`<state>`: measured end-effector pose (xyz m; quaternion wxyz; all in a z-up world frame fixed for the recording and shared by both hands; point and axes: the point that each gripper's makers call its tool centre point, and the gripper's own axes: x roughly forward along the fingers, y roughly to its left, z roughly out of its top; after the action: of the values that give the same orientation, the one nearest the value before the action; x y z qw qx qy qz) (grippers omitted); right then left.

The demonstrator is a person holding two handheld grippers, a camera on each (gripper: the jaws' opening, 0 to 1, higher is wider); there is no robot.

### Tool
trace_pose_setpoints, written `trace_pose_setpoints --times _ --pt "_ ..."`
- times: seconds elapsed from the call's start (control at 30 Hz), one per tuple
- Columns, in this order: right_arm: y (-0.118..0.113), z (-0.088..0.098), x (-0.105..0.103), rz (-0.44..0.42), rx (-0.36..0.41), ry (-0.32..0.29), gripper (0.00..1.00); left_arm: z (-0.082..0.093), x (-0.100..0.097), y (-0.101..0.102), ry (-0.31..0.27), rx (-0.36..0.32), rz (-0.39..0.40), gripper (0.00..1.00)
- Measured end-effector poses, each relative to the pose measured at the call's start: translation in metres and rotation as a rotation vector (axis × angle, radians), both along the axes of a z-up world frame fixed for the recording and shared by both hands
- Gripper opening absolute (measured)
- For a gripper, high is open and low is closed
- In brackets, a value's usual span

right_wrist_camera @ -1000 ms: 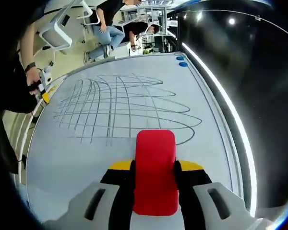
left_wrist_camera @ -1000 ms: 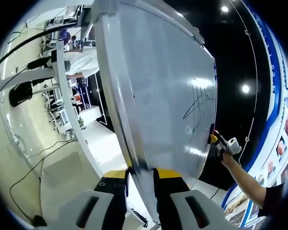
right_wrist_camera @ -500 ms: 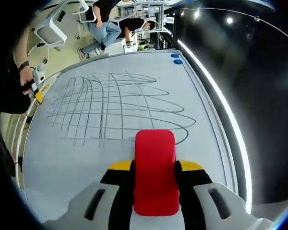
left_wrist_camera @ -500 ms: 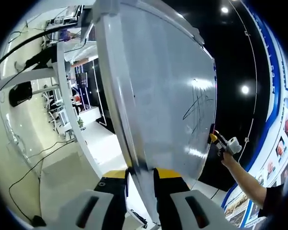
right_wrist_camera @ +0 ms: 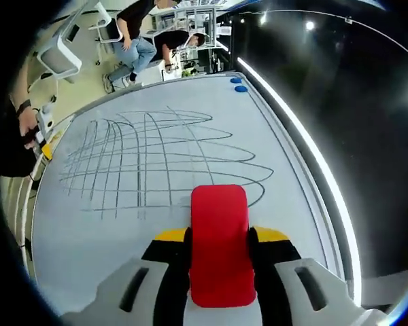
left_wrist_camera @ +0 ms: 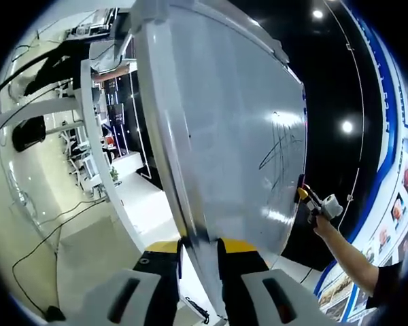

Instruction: Wipe the writing off the whiteboard with the eraser

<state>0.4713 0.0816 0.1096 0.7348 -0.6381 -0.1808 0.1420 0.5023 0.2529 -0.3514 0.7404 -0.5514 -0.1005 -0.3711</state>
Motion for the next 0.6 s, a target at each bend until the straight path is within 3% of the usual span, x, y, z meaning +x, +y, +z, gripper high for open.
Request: trace_pose_setpoints --times 0.37,0.6 --pt "0.006 -0.015 -0.001 0.007 -0.044 0.011 0.36 0.0 0.001 0.0 0.005 -0.003 -0.003 0.23" --pt "0.009 -0.038 0.001 0.003 -0.11 0.025 0.36 -0.001 0.001 0.0 0.007 -0.003 -0.004 0.23"
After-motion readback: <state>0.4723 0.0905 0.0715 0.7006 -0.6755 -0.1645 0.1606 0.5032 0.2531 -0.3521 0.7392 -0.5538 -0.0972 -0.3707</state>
